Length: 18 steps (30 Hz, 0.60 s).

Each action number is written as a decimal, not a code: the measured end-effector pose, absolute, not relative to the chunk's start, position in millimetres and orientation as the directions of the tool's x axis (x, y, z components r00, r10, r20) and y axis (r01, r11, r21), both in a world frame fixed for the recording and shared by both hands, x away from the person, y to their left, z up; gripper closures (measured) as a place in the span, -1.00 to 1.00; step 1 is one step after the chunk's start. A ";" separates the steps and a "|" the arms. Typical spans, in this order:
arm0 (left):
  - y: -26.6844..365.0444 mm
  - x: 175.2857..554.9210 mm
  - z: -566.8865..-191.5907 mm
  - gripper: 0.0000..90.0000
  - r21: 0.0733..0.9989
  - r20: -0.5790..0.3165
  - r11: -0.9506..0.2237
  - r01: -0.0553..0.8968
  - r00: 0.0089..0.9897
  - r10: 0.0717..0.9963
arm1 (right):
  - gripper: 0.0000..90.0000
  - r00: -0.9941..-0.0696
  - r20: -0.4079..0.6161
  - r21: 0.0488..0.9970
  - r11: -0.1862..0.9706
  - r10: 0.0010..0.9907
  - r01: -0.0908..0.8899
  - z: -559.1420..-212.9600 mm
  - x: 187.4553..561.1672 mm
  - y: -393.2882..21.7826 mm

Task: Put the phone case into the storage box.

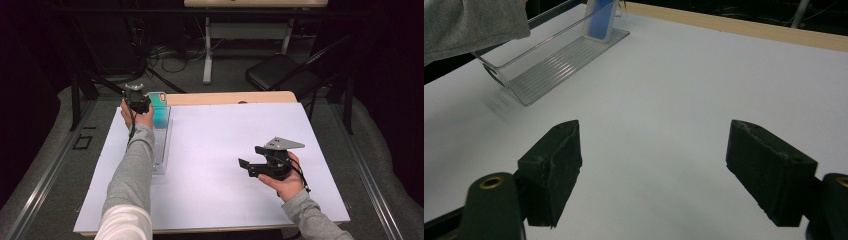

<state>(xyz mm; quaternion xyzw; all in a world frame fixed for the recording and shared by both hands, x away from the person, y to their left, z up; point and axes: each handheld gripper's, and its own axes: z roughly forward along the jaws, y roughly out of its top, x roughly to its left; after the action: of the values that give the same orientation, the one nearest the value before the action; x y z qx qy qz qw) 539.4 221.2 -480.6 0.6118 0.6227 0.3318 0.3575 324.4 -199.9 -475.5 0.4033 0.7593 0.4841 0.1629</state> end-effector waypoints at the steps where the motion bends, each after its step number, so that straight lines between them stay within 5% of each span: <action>1: 222.5 538.8 -479.9 0.80 0.851 -0.040 0.031 0.525 0.006 0.999 | -0.52 -0.622 0.143 0.866 0.206 0.770 0.455 -475.5 324.4 -199.7; 18: 238.3 524.8 -471.5 0.05 0.875 -0.098 0.081 0.478 0.011 0.995 | -0.52 -0.626 0.136 0.867 0.214 0.768 0.451 -474.7 320.6 -194.1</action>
<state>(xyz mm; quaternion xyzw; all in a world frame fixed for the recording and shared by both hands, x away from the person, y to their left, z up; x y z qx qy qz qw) 524.8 238.3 -471.5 0.5926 0.6213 0.3291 0.3930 320.6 -194.1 -474.7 0.3998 0.7618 0.4826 0.1642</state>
